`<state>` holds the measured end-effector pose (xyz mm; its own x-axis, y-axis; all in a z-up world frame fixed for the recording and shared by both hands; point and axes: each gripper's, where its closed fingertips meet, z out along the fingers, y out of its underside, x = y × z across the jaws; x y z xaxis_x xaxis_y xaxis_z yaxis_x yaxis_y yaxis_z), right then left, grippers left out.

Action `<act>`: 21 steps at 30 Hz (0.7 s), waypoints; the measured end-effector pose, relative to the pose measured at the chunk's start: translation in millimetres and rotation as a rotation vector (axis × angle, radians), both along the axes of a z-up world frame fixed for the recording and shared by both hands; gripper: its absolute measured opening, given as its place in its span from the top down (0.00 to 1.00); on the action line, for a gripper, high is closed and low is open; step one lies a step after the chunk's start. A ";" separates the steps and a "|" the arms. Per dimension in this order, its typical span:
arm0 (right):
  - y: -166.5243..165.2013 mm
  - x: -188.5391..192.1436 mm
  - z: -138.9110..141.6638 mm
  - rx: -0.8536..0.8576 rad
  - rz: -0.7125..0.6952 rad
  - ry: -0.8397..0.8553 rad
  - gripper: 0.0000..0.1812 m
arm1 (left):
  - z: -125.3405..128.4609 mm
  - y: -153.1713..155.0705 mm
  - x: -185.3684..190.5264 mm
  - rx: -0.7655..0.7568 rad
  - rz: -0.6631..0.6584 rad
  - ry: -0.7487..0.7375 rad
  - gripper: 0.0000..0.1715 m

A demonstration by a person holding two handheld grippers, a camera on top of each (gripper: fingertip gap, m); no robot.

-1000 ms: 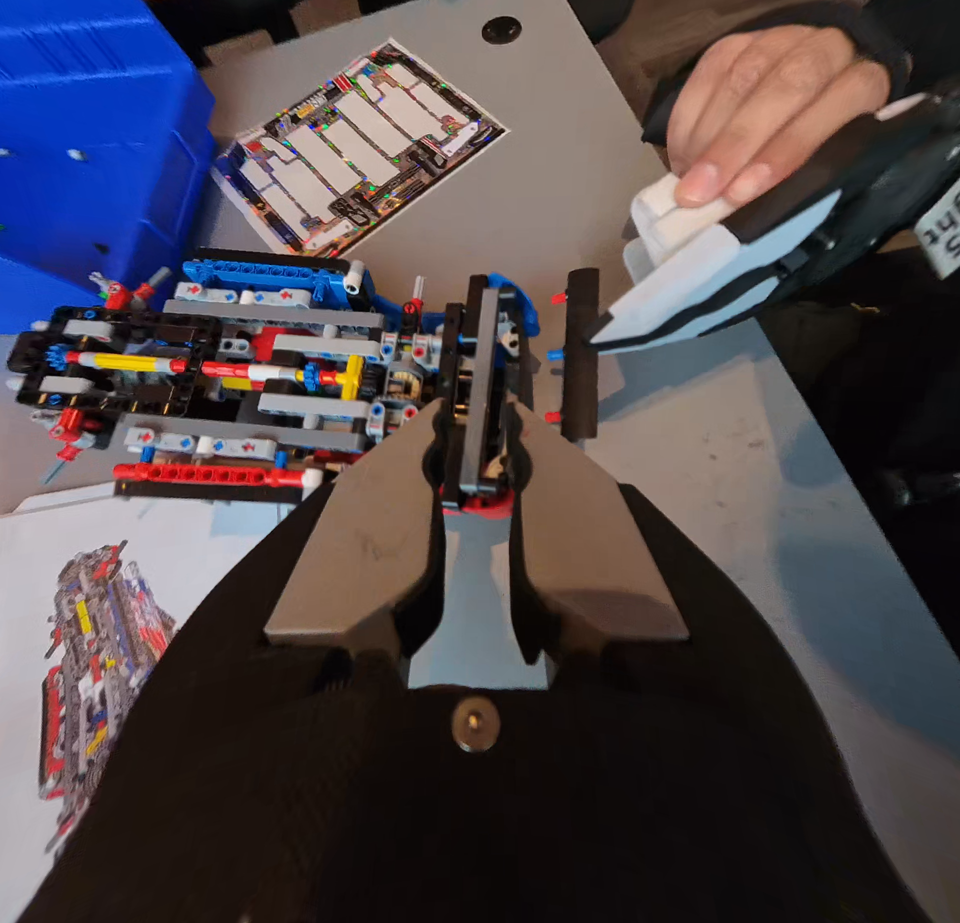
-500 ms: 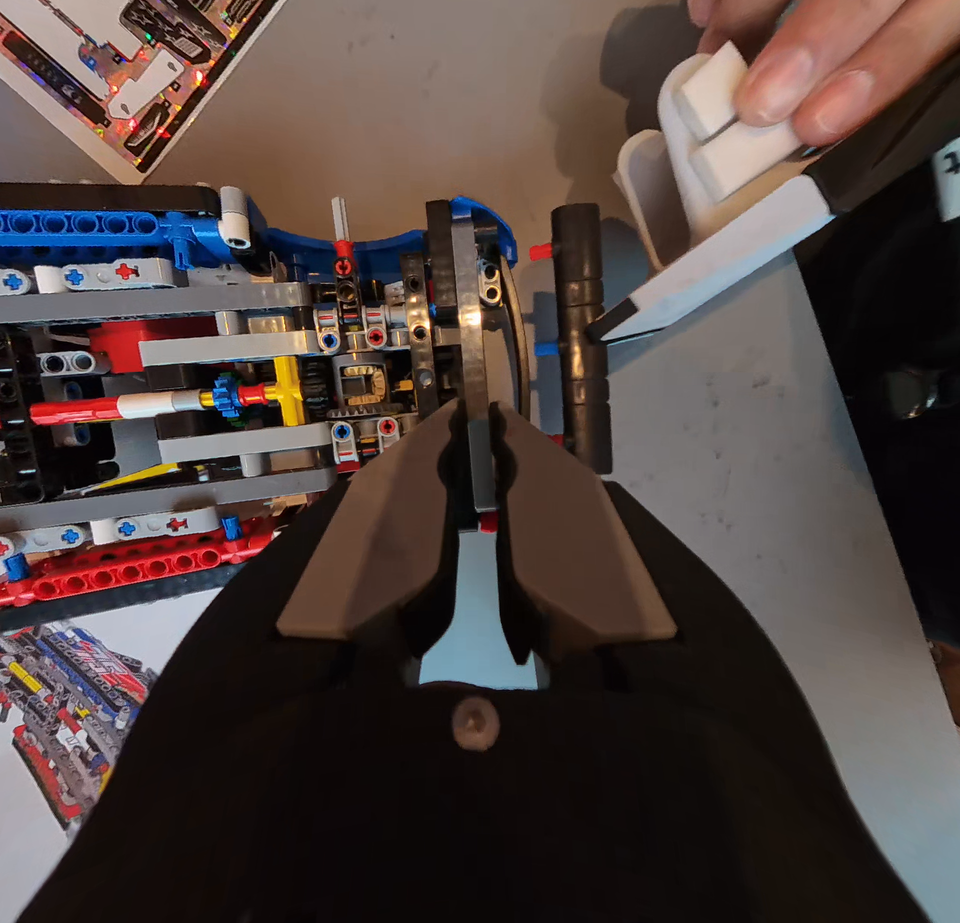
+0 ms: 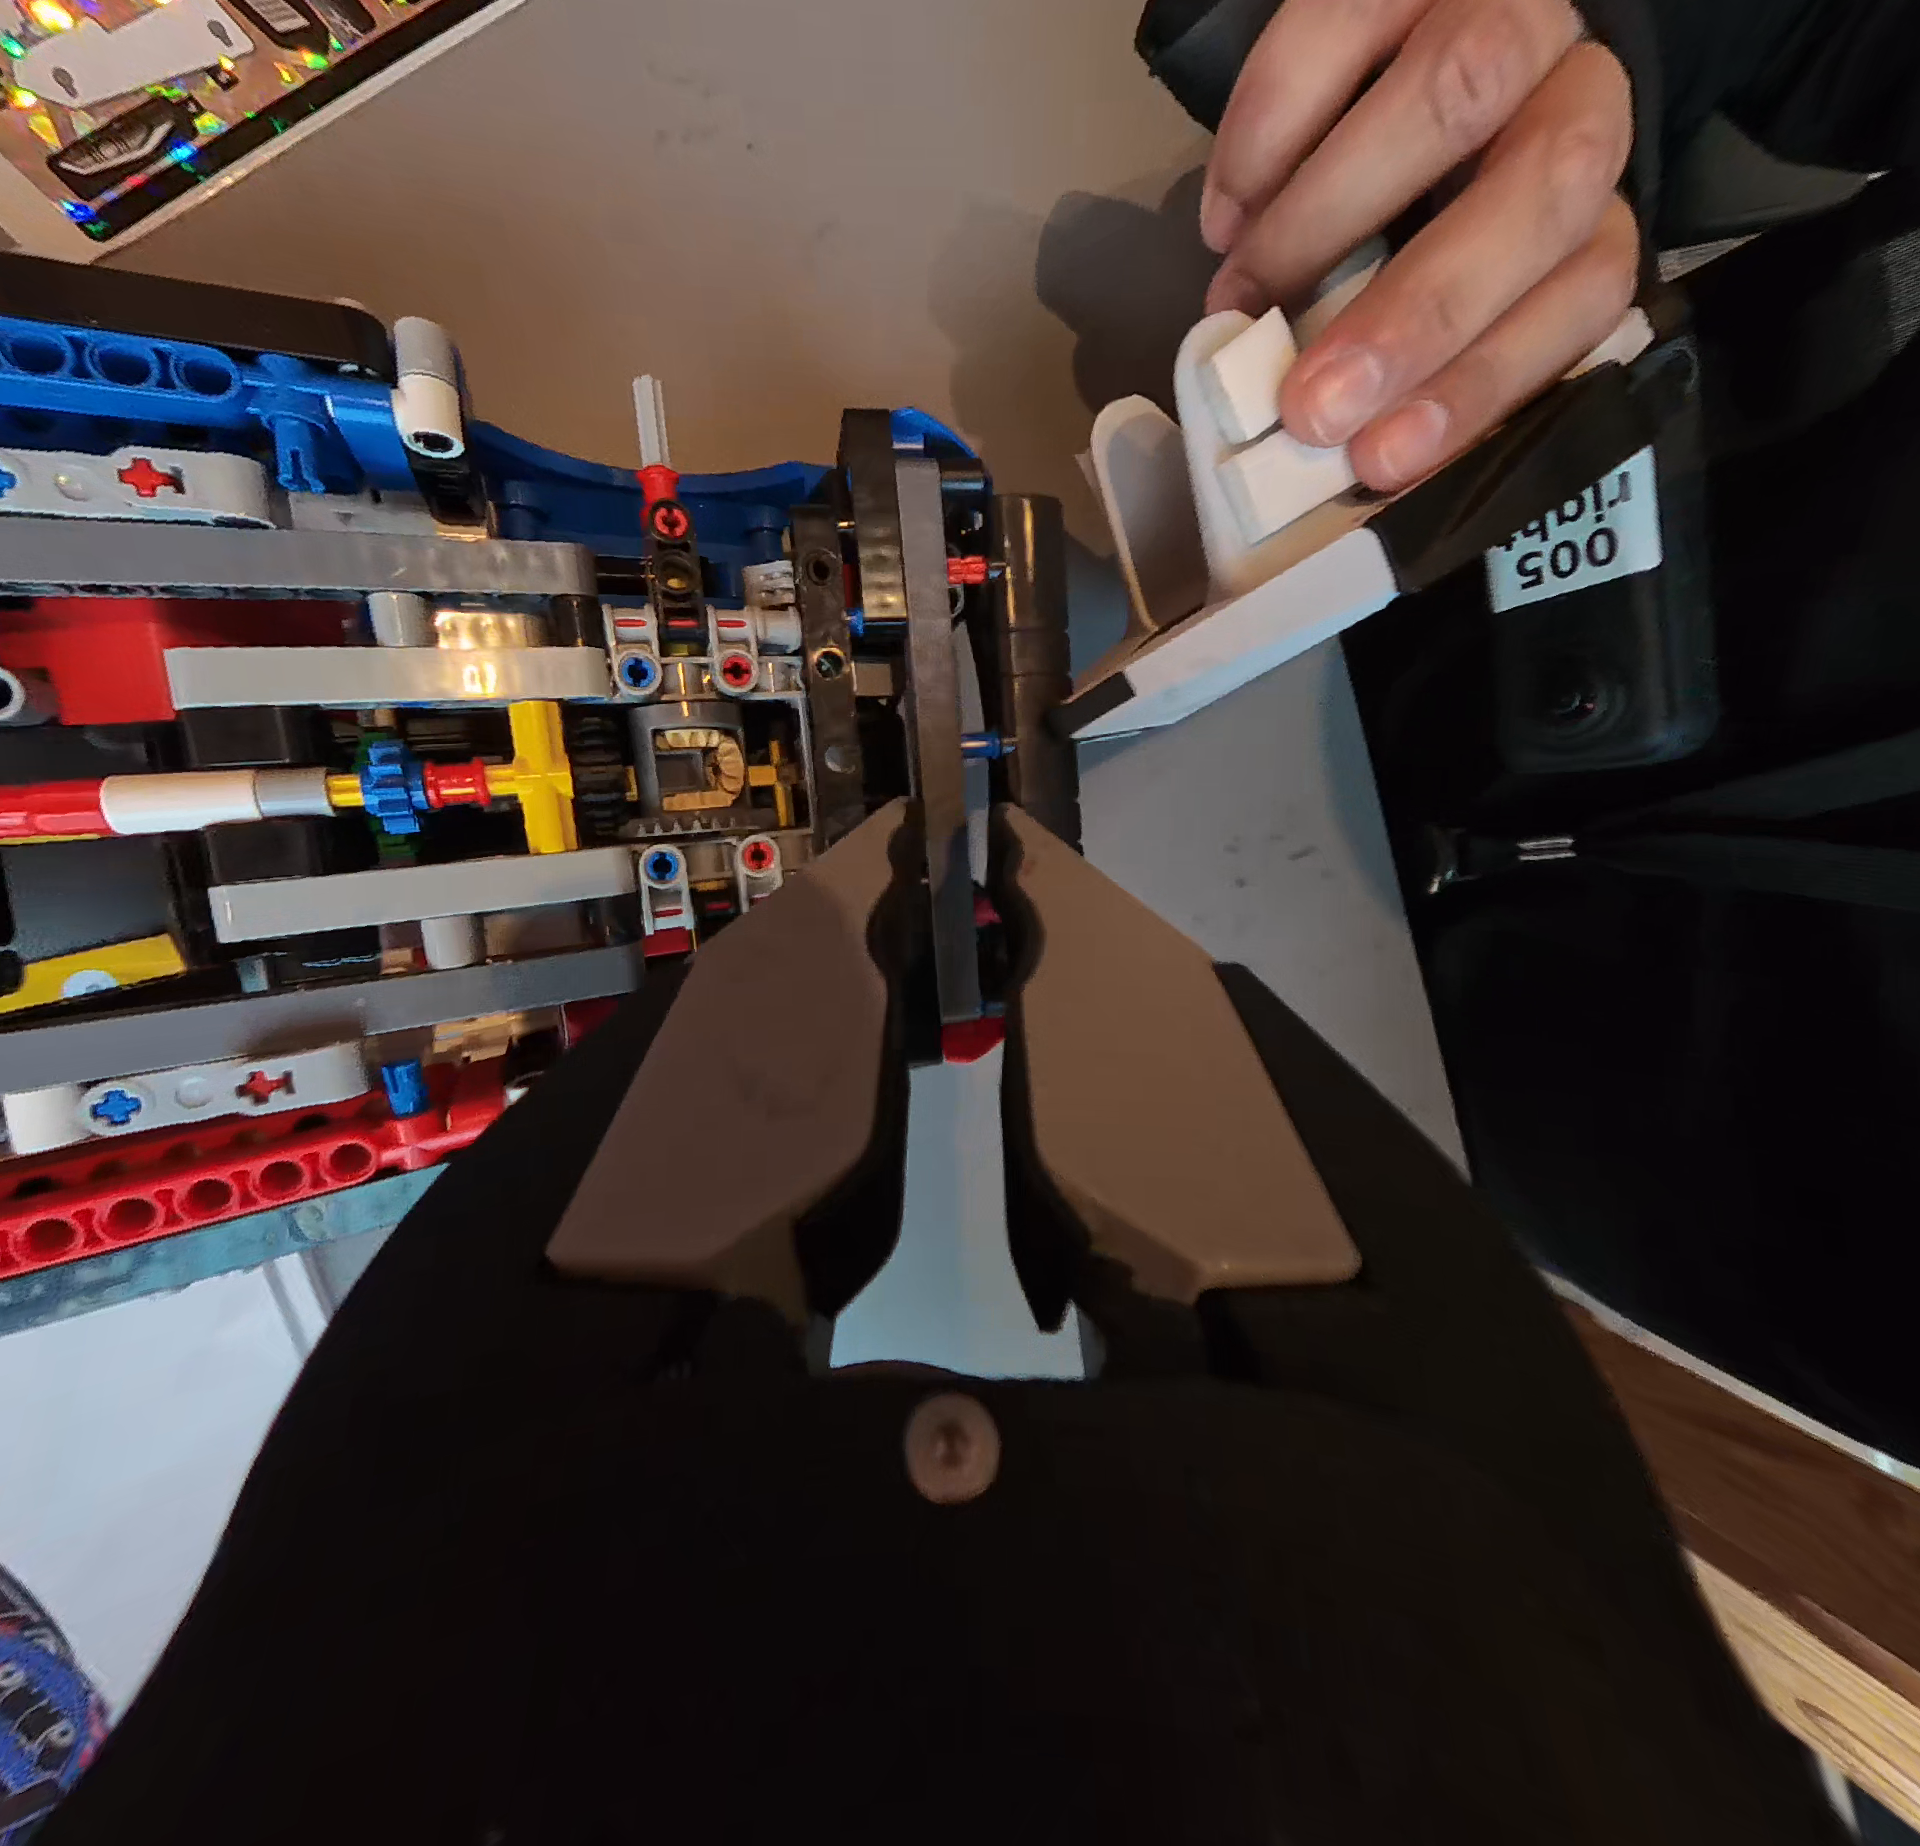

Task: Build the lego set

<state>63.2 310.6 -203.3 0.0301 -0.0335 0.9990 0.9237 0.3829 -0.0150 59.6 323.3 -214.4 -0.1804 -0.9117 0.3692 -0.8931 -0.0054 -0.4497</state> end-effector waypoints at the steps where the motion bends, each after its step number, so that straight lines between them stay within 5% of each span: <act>1: -0.1 0.0 -0.2 -0.009 0.000 0.008 0.99 | 0.2 -0.2 -0.1 -0.012 0.003 0.006 0.94; 6: -0.2 0.0 -0.2 -0.021 -0.012 0.012 0.99 | 2.1 -1.3 -0.6 -0.044 -0.001 0.015 0.93; 8: 1.3 1.8 1.3 -0.025 -0.021 0.019 0.99 | 12.1 -13.9 -2.2 -0.160 -0.029 -0.006 0.74; 21: 0.2 2.2 -6.1 -0.034 -0.024 0.012 1.00 | -5.5 -13.6 -0.4 0.084 -0.002 0.027 0.79</act>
<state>65.4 310.7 -209.4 0.0418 -0.0001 0.9991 0.9323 0.3597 -0.0390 59.2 309.6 -219.9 -0.1729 -0.9393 0.2965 -0.9050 0.0327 -0.4242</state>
